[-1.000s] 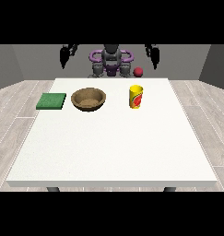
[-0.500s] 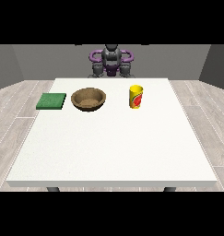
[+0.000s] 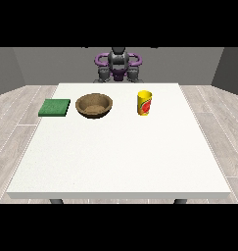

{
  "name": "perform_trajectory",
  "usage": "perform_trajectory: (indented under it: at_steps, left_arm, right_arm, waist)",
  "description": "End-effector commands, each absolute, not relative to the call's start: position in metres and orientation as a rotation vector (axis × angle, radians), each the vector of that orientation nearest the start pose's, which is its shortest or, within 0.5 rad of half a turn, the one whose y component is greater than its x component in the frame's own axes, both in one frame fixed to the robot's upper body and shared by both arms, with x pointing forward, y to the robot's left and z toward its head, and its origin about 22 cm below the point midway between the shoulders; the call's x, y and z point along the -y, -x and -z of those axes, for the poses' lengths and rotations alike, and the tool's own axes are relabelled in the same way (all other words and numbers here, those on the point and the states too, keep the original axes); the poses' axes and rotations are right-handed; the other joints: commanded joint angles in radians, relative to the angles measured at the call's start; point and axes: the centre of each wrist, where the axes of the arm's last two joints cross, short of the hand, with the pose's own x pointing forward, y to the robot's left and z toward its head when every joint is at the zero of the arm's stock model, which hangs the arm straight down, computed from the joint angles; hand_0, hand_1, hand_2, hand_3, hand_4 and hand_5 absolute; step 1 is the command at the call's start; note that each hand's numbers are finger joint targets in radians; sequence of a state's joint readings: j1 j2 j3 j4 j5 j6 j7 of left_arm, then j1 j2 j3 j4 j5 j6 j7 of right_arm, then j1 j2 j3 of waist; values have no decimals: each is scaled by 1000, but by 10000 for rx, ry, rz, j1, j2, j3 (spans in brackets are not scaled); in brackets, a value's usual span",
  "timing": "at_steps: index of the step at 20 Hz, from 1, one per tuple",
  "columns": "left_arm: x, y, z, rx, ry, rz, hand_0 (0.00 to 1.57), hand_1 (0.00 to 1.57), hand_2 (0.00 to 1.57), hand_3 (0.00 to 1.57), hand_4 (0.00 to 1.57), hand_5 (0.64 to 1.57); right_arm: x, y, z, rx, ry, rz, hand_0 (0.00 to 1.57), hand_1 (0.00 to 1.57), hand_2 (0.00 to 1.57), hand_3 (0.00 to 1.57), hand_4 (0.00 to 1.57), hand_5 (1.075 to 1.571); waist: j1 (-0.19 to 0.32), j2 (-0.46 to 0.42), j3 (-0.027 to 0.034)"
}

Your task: Pick the cup and pour the ball into the bowl, then pick the bowl and place it on the pad

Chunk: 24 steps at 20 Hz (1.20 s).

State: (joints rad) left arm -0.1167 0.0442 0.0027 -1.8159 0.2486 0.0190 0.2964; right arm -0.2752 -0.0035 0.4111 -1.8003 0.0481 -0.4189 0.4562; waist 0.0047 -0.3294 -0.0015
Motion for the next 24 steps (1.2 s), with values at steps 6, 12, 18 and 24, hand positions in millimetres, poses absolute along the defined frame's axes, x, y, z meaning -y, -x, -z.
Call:
perform_trajectory:
  at_steps: [6, 12, 18, 24]
  left_arm:
    - [-247, -302, -144, 19756, 1560, -209, 0, 0, 0, 0, 0, 1509]
    - [-265, -330, -140, 20792, -315, 106, 0, 0, 0, 0, 0, 1447]
    - [-290, -324, -59, 20622, -619, -405, 0, 0, 0, 0, 0, 1417]
    - [-302, -333, -12, 19610, -333, -363, 0, 0, 0, 0, 0, 1407]
  right_arm:
    - [127, -276, -139, 19009, -992, -1354, 0, 0, 0, 0, 0, 1570]
    - [136, -281, -177, 19939, -1978, -1809, 0, 0, 0, 0, 0, 1567]
    - [151, -266, -177, 20491, -1836, -1835, 0, 0, 0, 0, 0, 1569]
    - [165, -263, -195, 19826, -1547, -1708, 0, 0, 0, 0, 0, 1568]
  waist:
    - [-647, 4309, 20]
    - [-1469, 5407, 13]
    - [-1839, 6001, 6]
    - [-1642, 5138, 8]
